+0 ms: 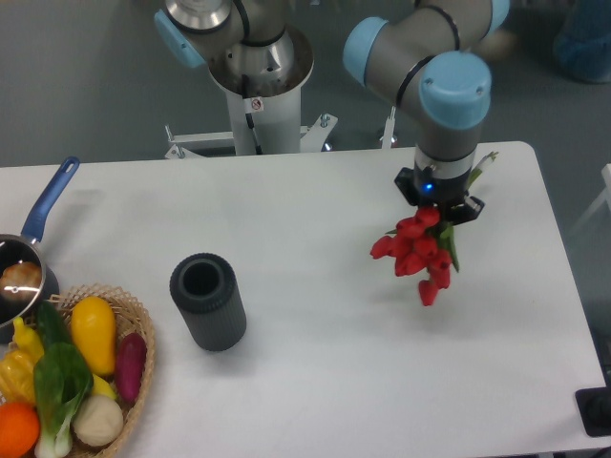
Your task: Place the flowers on the table
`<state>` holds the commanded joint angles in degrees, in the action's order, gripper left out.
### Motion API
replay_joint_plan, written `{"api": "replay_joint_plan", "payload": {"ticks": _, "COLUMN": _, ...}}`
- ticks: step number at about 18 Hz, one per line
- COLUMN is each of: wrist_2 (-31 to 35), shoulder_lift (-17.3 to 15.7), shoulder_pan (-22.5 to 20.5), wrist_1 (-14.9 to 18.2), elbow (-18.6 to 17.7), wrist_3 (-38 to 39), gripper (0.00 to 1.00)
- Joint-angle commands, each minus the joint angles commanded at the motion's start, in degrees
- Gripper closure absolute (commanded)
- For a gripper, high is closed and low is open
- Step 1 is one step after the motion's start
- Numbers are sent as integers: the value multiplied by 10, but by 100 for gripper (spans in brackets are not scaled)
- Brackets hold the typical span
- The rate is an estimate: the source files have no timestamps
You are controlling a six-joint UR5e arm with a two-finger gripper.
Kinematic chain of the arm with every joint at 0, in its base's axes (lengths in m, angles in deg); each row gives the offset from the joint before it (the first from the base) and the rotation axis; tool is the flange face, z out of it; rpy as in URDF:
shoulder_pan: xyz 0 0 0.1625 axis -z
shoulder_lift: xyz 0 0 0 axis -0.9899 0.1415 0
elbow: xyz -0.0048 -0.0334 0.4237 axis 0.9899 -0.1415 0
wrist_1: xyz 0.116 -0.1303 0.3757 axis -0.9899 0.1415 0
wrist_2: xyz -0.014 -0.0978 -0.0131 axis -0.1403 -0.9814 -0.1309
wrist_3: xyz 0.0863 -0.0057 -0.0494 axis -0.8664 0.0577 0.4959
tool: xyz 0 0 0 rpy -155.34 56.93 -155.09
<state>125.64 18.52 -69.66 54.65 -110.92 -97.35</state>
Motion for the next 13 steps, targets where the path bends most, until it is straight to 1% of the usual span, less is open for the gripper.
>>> {"api": "replay_joint_plan", "payload": {"ticks": 3, "wrist_2": 2, "shoulder_lift": -1, "shoulder_pan": -1, "wrist_1": -5, "elbow": -6, "wrist_3": -1, "gripper": 0}}
{"api": "replay_joint_plan", "payload": {"ticks": 7, "wrist_2": -2, "shoulder_lift": -2, "shoulder_pan": -10, "wrist_1": -8, "elbow": -5, "wrist_3": -1, "gripper": 0}}
{"api": "replay_joint_plan", "payload": {"ticks": 10, "wrist_2": -4, "shoulder_lift": 1, "shoulder_pan": -33, "wrist_1": -37, "elbow": -3, "wrist_3": -6, "gripper": 0}}
{"api": "replay_joint_plan", "payload": {"ticks": 13, "wrist_2": -4, "shoulder_lift": 4, "shoulder_pan": -38, "wrist_1": -54, "elbow": -4, "wrist_3": -7, "gripper": 0}}
